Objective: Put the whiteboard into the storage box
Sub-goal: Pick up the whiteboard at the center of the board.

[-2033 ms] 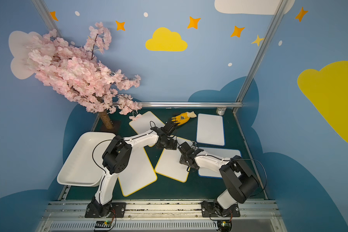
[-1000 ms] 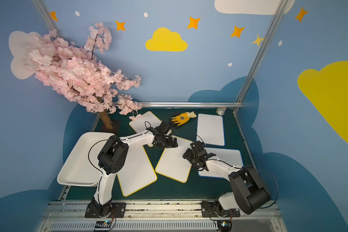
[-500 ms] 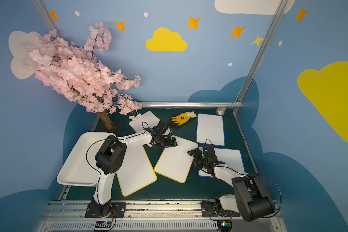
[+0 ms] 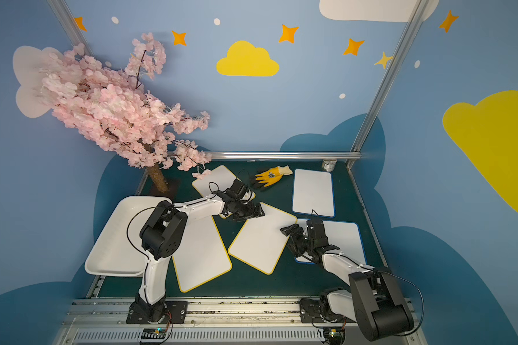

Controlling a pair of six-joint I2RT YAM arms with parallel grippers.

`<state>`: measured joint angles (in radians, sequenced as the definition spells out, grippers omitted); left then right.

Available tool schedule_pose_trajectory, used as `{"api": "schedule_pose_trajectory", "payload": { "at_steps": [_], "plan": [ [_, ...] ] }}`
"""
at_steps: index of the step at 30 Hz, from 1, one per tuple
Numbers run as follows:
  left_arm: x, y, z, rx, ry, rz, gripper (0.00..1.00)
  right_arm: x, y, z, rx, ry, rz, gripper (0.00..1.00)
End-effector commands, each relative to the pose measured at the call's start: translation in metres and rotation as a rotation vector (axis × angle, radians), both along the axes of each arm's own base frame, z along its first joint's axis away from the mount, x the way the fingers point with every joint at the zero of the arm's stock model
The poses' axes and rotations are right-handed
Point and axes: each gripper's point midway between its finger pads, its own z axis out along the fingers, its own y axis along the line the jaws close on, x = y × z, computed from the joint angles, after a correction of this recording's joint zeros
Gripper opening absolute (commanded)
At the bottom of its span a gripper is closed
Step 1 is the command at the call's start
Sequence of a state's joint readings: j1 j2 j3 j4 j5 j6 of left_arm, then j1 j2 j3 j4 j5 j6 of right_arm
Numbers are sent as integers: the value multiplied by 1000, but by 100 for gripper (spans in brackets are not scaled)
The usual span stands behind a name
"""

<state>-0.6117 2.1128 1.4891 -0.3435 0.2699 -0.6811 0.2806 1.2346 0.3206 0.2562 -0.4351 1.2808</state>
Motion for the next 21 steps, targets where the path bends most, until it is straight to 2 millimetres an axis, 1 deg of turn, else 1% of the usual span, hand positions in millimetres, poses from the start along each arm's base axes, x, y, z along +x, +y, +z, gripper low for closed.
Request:
{"api": "schedule_pose_trajectory", "payload": {
  "at_steps": [1, 7, 11, 13, 14, 16, 21],
  "plan": [
    [-48, 11, -67, 81, 210, -29, 100, 18, 14, 40, 54, -241, 76, 76],
    [-49, 12, -68, 78, 213, -25, 100, 19, 16, 57, 66, -377, 99, 73],
    [-49, 11, -69, 76, 213, -26, 100, 19, 17, 61, 73, -414, 114, 73],
    [-49, 11, -70, 76, 215, -24, 100, 18, 17, 54, 71, -400, 109, 71],
    [-49, 12, -70, 76, 217, -22, 100, 20, 18, 58, 78, -422, 111, 71],
    [-49, 12, -69, 75, 216, -22, 100, 20, 19, 57, 81, -420, 115, 70],
    [-49, 14, -69, 78, 214, -20, 100, 19, 17, 47, 46, -369, 118, 68]
  ]
}}
